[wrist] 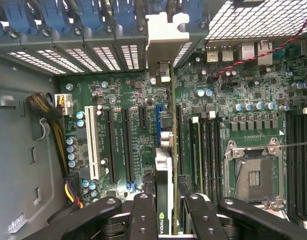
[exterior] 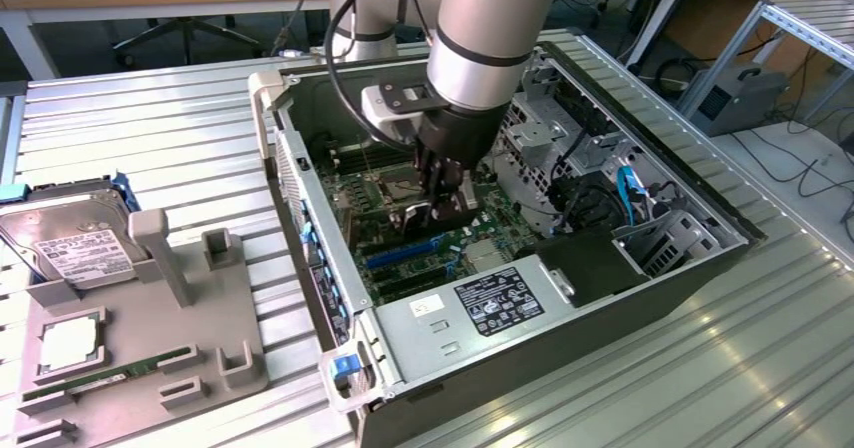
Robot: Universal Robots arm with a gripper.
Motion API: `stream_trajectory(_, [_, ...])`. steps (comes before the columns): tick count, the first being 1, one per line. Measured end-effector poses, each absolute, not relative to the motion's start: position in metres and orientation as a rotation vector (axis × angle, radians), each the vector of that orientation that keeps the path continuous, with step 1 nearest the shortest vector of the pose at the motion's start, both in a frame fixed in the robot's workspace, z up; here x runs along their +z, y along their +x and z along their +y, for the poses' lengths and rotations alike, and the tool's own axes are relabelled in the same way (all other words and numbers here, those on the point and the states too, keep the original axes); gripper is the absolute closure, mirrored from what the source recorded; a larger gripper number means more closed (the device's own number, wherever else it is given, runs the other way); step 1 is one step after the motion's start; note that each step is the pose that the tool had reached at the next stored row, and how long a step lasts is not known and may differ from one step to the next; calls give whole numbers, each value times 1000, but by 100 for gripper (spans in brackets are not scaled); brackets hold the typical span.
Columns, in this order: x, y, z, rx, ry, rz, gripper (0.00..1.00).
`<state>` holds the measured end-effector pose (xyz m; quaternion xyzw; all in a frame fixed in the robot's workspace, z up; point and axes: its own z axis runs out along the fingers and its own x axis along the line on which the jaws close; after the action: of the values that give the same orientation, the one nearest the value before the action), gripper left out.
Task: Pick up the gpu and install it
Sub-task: 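Insert the gpu into the slot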
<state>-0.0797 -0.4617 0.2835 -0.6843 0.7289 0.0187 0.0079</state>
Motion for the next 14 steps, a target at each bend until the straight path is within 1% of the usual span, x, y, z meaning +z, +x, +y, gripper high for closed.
stream_trajectory(14, [282,-80,-465,60,-2139,2278,73])
